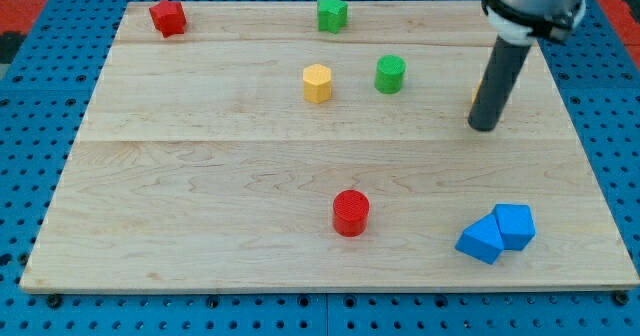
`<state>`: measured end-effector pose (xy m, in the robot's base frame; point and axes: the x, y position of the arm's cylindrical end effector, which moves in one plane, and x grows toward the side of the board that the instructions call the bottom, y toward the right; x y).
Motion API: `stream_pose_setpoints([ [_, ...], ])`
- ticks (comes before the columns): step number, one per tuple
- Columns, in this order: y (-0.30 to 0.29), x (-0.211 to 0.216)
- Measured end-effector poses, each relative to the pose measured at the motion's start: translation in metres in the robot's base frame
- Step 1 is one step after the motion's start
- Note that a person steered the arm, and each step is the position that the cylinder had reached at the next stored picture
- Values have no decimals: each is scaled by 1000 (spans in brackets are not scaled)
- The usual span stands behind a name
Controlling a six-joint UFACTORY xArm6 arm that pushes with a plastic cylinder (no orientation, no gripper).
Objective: Slide the yellow heart parallel right to the green star
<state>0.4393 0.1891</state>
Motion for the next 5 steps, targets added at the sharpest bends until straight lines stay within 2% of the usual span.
stream_pose_setpoints([
  [1, 23, -39],
  [2, 4, -104],
  [5, 14, -190],
])
